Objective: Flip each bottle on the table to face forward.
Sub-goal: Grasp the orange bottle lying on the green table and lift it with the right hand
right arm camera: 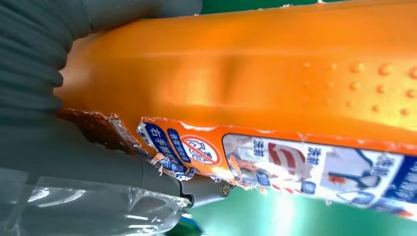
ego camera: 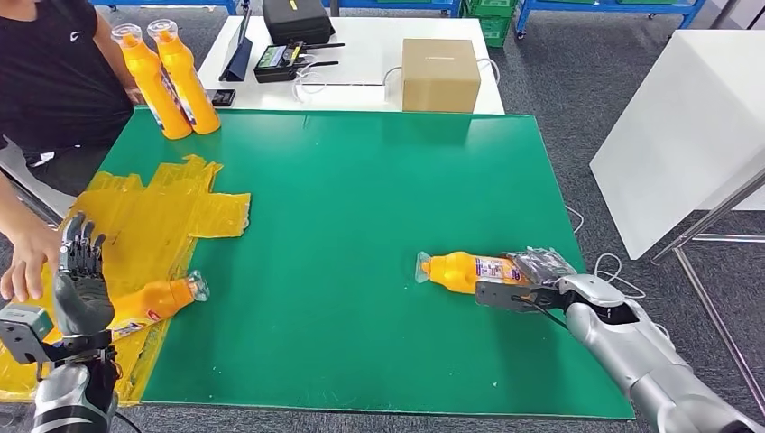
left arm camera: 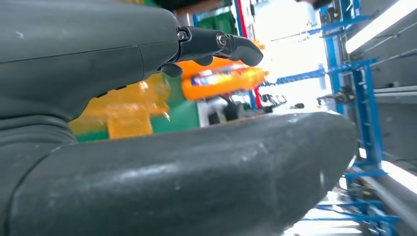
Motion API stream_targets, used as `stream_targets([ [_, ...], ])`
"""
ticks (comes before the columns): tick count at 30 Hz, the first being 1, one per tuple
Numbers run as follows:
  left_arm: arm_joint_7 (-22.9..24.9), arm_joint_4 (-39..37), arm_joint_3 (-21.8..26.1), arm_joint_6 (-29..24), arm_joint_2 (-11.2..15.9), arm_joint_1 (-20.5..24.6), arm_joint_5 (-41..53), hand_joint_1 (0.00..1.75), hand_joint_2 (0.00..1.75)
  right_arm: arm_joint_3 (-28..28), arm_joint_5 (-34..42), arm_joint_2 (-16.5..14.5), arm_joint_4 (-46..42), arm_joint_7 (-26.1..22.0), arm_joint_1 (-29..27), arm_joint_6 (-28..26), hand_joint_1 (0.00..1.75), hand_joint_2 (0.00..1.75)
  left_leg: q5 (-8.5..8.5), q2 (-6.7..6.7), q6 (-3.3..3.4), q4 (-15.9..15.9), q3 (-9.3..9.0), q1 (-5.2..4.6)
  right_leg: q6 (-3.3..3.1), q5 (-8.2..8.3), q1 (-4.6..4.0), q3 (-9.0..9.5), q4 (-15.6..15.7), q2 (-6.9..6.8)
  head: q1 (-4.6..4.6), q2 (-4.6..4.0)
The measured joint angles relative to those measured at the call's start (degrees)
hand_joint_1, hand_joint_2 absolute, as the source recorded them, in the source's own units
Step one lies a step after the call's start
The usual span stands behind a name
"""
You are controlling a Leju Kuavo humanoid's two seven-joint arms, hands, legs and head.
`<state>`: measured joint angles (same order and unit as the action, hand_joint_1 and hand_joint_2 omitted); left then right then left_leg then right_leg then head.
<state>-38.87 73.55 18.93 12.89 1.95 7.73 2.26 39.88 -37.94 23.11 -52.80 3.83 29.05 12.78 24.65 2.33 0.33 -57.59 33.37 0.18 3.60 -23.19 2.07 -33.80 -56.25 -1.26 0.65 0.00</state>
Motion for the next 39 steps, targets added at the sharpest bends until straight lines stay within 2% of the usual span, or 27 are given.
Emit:
stream_targets([
  [6, 0.9, 2.2, 1.3, 1.7, -2.0, -0.7, -1.4, 0.00, 0.00, -3.2, 0.6, -3.6, 1.5, 0.1, -0.4, -2.4, 1.75, 1.75, 0.03, 0.46, -0.03, 0.0, -0.03, 0.02, -0.04, 0.11, -0.03, -0.17, 0.0, 0.33, 0.01, 0.00],
  [10, 2.5, 3.2, 1.9, 5.2, -2.8, -1.2, -4.7, 0.00, 1.75, -5.2, 2.3, -5.1, 1.4, -1.4, -1.3, -5.2, 1.75, 1.75, 0.02, 0.46, -0.03, 0.0, -0.02, 0.06, -0.04, 0.12, -0.08, -0.12, 0.0, 0.33, 0.00, 0.00],
  [13, 6.3, 5.3, 1.9, 11.5, -4.6, -2.8, -10.7, 0.00, 1.75, -9.0, 6.1, -8.6, -1.8, -4.7, -4.0, -9.6, 1.75, 1.75, 0.01, 0.49, -0.04, 0.0, 0.11, 0.06, -0.02, 0.13, -0.08, -0.24, 0.0, 0.35, 0.01, 0.00],
  [17, 11.0, 7.7, -0.6, 16.6, -8.1, -5.0, -17.1, 0.00, 1.75, -13.2, 11.0, -15.7, -9.1, -8.7, -7.0, -12.5, 1.75, 1.75, -0.04, 0.43, -0.04, 0.0, 0.40, 0.06, 0.00, 0.13, -0.10, -0.54, 0.0, 0.33, 0.04, 0.00],
  [21, 12.8, 8.3, -6.2, 17.4, -11.1, -6.0, -19.4, 0.00, 1.75, -15.4, 13.9, -22.3, -13.9, -9.9, -6.6, -13.5, 1.75, 1.75, -0.05, 0.35, -0.04, 0.0, 0.52, 0.06, 0.00, 0.12, -0.11, -0.60, 0.0, 0.29, 0.02, 0.00],
  [25, 13.1, 8.3, -11.4, 15.9, -12.3, -5.7, -19.9, 0.00, 1.75, -16.0, 15.4, -26.5, -13.9, -10.7, -5.5, -13.2, 1.75, 1.75, -0.04, 0.35, -0.03, 0.0, 0.61, 0.03, 0.01, 0.12, -0.07, -0.63, 0.0, 0.29, 0.00, 0.00],
  [30, 13.1, 8.3, -14.1, 15.2, -12.4, -5.3, -20.3, 0.00, 1.75, -16.1, 15.9, -29.7, -12.7, -11.7, -4.8, -13.0, 1.75, 1.75, -0.04, 0.30, -0.03, 0.0, 0.65, 0.02, 0.01, 0.13, -0.07, -0.68, 0.0, 0.26, 0.02, 0.00],
  [39, 13.3, 8.3, -16.2, 15.4, -12.6, -5.3, -20.3, 0.00, 1.75, -16.0, 16.5, -32.3, -12.5, -12.2, -3.9, -13.0, 1.75, 1.75, -0.04, 0.30, -0.03, 0.0, 0.72, 0.03, 0.01, 0.13, -0.08, -0.77, 0.0, 0.27, 0.01, 0.00],
])
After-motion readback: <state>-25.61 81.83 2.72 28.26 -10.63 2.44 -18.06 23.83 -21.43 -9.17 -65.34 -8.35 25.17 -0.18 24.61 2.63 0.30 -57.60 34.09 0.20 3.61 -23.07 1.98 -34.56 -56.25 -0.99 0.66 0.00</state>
